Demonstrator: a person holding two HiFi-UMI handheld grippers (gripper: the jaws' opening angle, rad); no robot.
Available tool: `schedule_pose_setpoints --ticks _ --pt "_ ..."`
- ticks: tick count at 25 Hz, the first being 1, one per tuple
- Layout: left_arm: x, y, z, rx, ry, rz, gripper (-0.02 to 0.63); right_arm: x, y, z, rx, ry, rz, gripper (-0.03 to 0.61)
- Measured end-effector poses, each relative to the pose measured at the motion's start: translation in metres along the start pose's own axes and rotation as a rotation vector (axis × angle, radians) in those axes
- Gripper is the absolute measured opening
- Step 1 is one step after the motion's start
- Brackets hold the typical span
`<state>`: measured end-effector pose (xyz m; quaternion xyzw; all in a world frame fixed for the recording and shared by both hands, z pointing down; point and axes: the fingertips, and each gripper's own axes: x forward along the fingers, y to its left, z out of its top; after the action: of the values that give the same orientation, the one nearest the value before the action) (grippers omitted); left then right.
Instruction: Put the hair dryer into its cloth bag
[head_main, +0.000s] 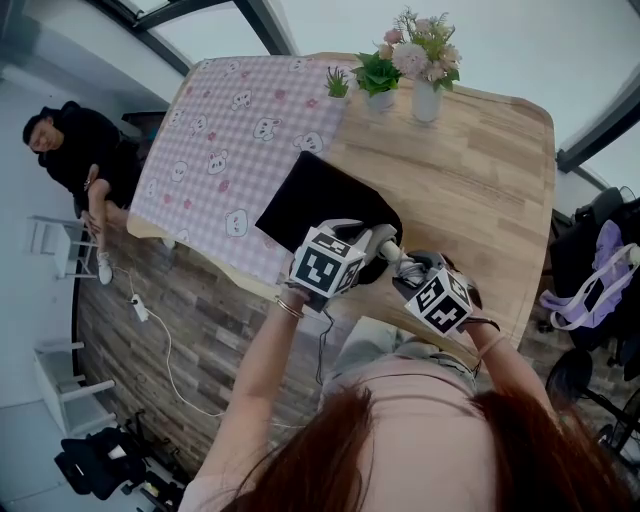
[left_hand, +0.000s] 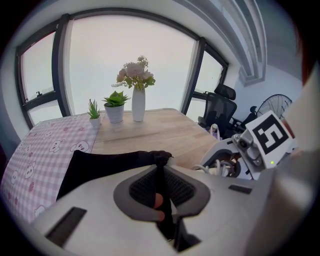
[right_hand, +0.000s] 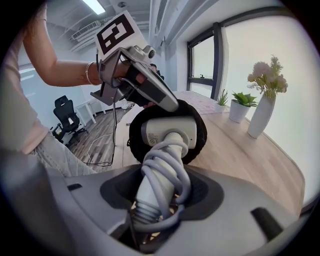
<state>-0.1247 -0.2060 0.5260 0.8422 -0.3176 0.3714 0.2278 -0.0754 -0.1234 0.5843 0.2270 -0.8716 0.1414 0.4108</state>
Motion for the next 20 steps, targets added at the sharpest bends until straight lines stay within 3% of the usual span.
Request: schedule_pose_setpoints --ticks 20 --pt "-0.002 0.001 0.001 -0.031 -0.021 -0.043 0.037 0.025 -0.004 0.013 0.056 0.002 0.027 0.221"
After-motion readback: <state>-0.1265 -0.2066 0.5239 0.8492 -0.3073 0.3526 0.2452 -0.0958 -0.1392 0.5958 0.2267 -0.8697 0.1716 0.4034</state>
